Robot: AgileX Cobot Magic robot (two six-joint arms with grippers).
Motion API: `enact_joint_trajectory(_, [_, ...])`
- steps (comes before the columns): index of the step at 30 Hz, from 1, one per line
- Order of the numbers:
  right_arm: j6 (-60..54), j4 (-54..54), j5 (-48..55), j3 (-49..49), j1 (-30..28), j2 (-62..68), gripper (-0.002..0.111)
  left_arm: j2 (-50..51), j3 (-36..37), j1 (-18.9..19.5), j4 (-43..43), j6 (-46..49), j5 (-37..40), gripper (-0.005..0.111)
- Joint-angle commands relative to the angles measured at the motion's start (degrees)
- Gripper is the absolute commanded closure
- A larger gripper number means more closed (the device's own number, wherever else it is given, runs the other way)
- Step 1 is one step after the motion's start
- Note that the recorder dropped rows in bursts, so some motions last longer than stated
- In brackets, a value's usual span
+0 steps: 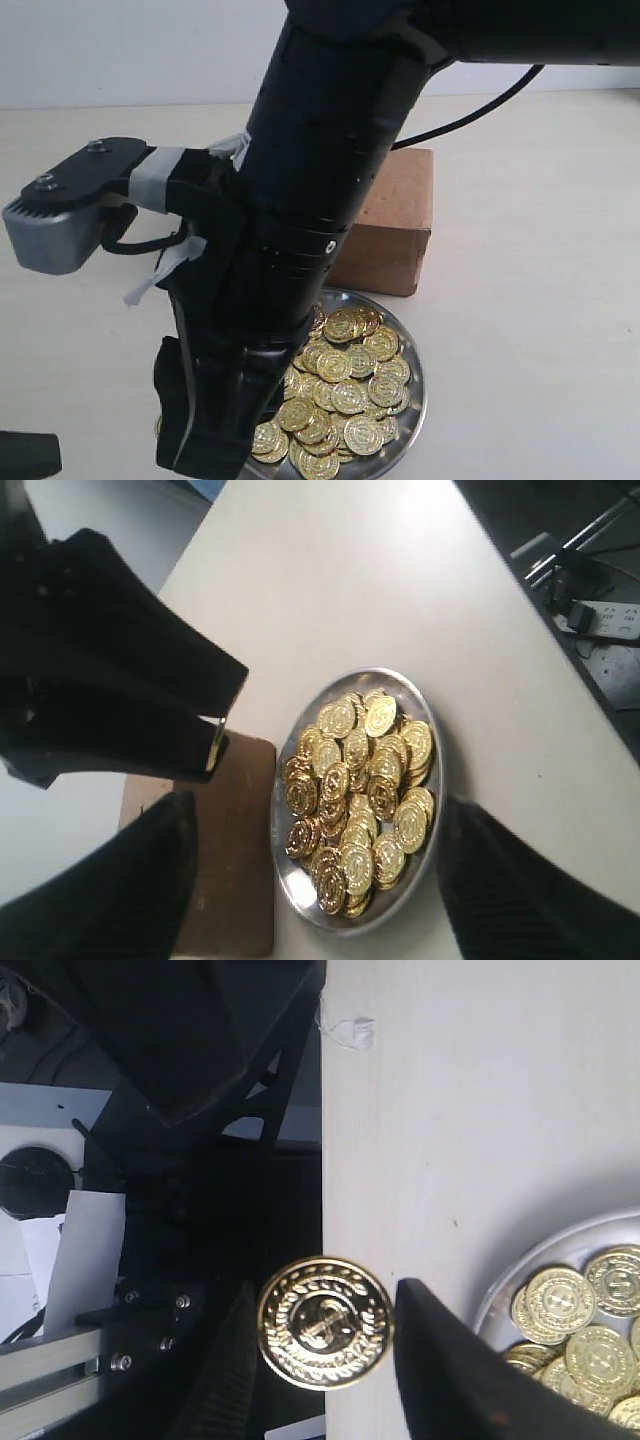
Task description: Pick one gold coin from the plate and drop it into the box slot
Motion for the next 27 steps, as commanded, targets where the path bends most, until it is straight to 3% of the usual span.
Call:
enact_joint_trajectory(1, [0.2,1.1,0.0,-0.2,1.9,-0.7,0.076,0.5,0.1,-2.7,3.0,0.1,-2.1,0.047])
enact_joint_trajectory(11, [-0.2,1.9,0.0,-0.2,9.8,-0.7,0.076,0.5,0.0,-7.1,3.9,0.1,-5.4,0.047])
enact_joint_trajectory(27, [-0.2,1.8,0.0,-0.2,10.3,-0.7,0.076,0.5,-2.5,-11.4,1.5,0.1,-3.1,0.054])
